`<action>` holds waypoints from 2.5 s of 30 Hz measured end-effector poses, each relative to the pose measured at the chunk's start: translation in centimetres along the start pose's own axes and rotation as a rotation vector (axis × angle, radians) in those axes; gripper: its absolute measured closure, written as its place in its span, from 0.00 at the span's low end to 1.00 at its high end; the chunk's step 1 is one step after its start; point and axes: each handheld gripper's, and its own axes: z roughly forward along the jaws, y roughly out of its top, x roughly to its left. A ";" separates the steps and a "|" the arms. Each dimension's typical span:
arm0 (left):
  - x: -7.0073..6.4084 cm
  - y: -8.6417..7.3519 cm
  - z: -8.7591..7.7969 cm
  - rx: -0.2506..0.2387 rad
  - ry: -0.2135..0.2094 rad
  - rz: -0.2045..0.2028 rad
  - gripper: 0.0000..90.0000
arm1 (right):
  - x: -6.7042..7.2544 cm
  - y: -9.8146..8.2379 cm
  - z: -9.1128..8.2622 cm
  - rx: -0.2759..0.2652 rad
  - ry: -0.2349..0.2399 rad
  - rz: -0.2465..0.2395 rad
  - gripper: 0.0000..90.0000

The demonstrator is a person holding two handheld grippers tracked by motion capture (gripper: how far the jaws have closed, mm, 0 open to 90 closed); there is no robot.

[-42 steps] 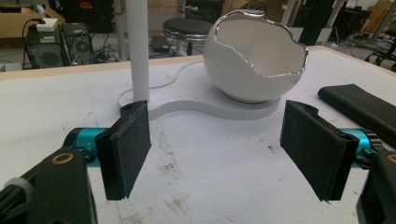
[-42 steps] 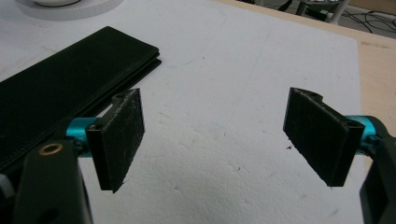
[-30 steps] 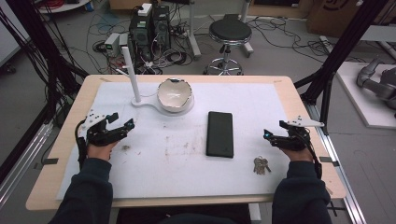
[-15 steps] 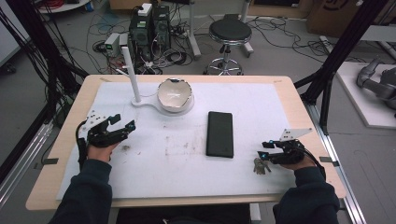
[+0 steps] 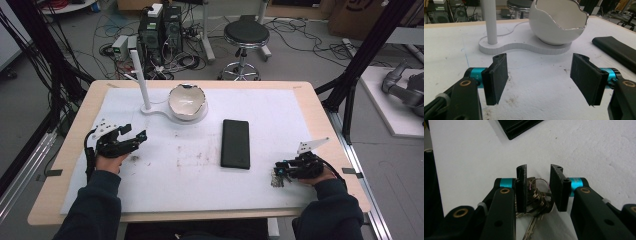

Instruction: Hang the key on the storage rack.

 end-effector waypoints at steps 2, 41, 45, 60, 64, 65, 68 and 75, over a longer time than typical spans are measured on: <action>0.0 0.0 0.0 0.000 -0.001 -0.002 0.34 | 0.1 0.1 0.2 0.002 -0.003 -0.007 0.80; -0.3 -0.2 0.2 0.011 -0.006 -0.002 0.34 | 1.9 -1.7 -1.9 0.059 -0.243 -0.073 0.93; -0.3 -0.1 0.2 0.009 -0.004 -0.002 0.35 | 1.8 -1.4 -1.8 -0.007 -0.265 -0.085 1.00; -0.2 -0.2 0.0 0.010 0.002 -0.003 0.35 | 1.9 -0.4 -0.9 -0.072 -0.364 -0.096 0.67; -0.3 -0.2 0.1 0.012 -0.001 -0.007 0.35 | 1.7 -0.7 -0.5 -0.032 -0.373 -0.074 0.49; -0.3 -0.2 0.1 0.010 -0.001 -0.007 0.35 | 1.8 -0.7 -0.1 0.006 -0.379 -0.113 0.53; -0.2 -0.2 0.1 0.011 0.001 -0.007 0.35 | 2.2 -0.6 -0.1 0.021 -0.362 -0.177 0.70; -0.3 -0.2 0.1 0.009 -0.006 -0.005 0.35 | 2.6 -0.9 0.0 0.007 -0.340 -0.139 0.85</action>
